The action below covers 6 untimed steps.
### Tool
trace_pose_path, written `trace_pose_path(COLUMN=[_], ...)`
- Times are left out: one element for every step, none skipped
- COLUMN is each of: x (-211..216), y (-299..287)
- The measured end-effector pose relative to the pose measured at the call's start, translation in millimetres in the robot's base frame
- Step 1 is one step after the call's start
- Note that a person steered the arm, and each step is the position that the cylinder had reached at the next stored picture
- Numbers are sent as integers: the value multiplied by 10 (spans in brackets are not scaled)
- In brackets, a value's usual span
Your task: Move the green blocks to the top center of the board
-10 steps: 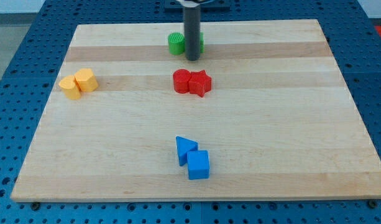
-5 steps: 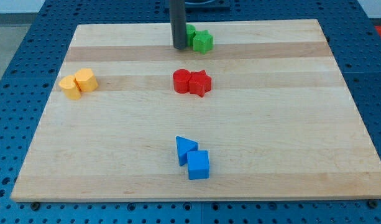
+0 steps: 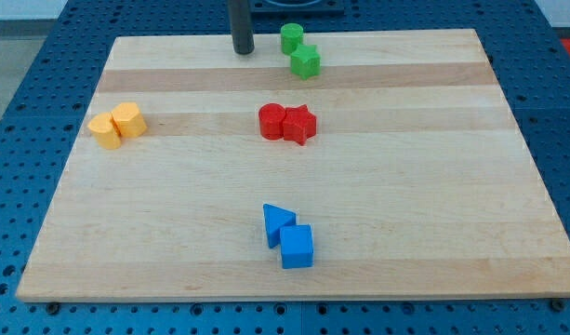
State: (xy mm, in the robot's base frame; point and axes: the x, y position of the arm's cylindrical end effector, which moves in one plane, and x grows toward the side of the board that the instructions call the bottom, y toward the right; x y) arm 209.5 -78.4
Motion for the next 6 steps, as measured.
trace_pose_path(x=[-153,-166,-156,-120,-121,-163], y=[168,364,673,1000,1018,864])
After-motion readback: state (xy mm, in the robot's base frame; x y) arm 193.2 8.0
